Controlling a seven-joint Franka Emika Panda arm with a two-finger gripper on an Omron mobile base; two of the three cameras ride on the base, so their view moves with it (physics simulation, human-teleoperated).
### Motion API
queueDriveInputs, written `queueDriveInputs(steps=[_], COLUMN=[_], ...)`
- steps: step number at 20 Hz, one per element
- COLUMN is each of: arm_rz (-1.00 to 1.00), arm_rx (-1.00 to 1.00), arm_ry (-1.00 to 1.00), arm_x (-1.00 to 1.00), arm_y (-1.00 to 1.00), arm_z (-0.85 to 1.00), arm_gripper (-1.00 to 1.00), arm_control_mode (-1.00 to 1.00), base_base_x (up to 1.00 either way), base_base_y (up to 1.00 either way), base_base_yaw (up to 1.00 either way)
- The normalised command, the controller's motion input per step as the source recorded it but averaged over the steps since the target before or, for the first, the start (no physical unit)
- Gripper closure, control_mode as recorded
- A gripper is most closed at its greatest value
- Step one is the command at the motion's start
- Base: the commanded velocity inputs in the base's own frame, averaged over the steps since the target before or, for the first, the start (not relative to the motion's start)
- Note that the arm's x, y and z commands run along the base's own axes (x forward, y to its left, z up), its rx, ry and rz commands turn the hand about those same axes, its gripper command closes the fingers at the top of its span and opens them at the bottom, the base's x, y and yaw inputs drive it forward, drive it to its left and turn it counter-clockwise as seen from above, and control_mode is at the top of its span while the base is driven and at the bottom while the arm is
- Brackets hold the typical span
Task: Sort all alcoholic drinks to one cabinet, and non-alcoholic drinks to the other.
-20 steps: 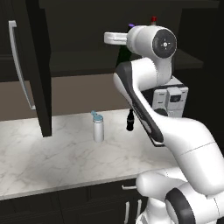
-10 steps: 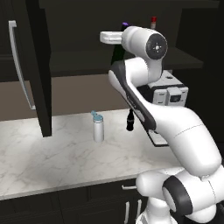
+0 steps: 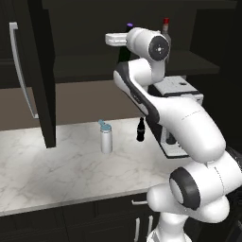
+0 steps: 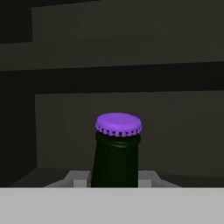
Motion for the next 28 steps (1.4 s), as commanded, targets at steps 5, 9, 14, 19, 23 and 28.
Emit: queueDriveInputs(steps=[5,9,14,19,23,28], arm_rz=[0.0,0.0,0.0,0.01,0.02,0.03], arm_rx=[-0.04,-0.05,-0.04,-0.02,0.0,0.0], arm_ry=[0.04,0.04,0.01,0.0,0.0,0.0], arm_x=[0.47,0.43,0.42,0.27,0.28,0.31], arm_y=[0.0,0.0,0.0,0.0,0.0,0.0], arm_z=[0.0,-0.05,-0.1,-0.24,-0.29,-0.19], arm_gripper=[1.0,1.0,1.0,1.0,1.0,1.0], arm_control_mode=[-1.0,-1.0,-1.0,-1.0,-1.0,-1.0], base_base_x=[0.0,0.0,0.0,0.0,0.0,0.0], base_base_y=[0.0,0.0,0.0,0.0,0.0,0.0], base_base_yaw=[0.0,0.0,0.0,0.0,0.0,0.0])
